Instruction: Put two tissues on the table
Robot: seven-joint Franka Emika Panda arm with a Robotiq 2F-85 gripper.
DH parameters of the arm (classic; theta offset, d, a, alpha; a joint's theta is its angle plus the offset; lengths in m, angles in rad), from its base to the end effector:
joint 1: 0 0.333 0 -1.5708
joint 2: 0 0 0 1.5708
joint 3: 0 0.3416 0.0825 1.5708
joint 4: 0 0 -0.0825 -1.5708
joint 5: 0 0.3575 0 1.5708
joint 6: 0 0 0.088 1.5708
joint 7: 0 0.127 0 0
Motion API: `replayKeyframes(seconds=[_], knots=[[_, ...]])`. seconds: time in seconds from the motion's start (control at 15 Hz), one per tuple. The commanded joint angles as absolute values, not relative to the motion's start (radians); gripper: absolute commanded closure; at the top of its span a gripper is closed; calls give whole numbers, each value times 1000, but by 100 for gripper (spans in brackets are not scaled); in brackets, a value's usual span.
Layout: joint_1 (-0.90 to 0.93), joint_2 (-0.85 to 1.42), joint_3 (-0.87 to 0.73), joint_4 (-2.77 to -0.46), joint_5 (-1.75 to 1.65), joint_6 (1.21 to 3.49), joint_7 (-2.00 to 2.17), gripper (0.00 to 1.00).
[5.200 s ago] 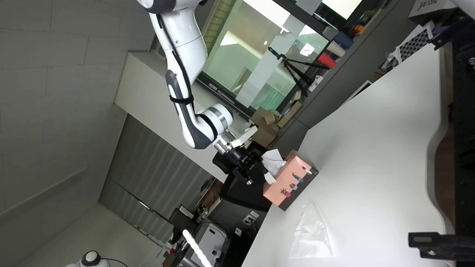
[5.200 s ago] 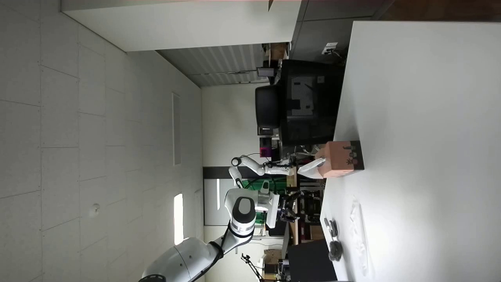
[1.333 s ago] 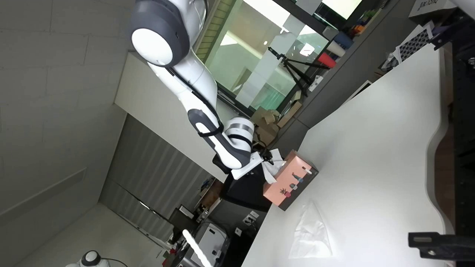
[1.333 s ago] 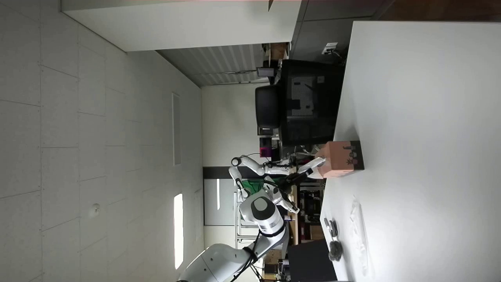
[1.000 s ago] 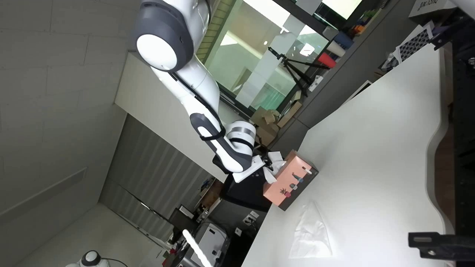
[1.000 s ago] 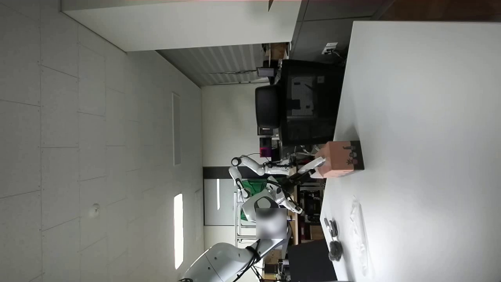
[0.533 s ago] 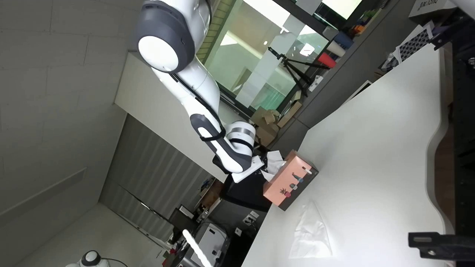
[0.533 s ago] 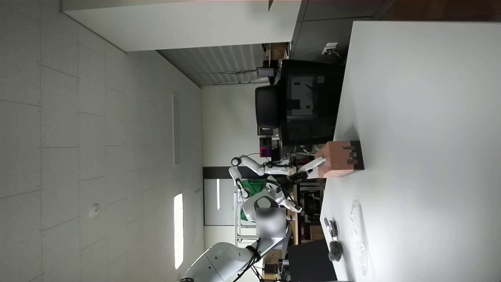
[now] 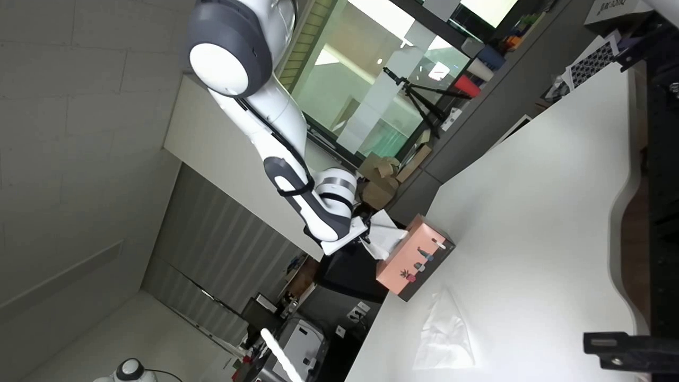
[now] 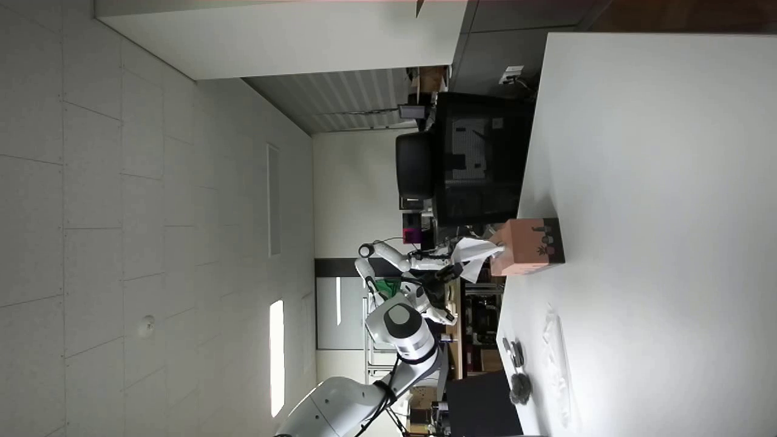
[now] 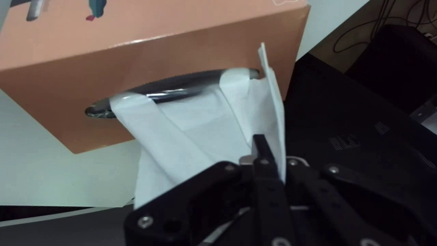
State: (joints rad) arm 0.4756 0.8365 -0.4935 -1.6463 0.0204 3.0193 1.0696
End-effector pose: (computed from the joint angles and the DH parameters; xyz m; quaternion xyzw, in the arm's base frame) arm 0.7378 0.0658 0.2568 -0.8584 0.3871 -0.3354 0.0275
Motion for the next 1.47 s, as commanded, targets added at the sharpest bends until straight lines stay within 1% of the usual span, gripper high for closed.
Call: replayKeyframes(seconds=[0.0,0.2,0.87,1.2,1.4], knots=[[499,763,-507,-1690,8,3032,1032,100],[489,704,-471,-1709,4,3015,967,100],[334,429,-163,-1841,24,2898,589,100],[166,357,89,-1858,177,2715,281,100],[124,354,146,-1840,237,2578,157,100]])
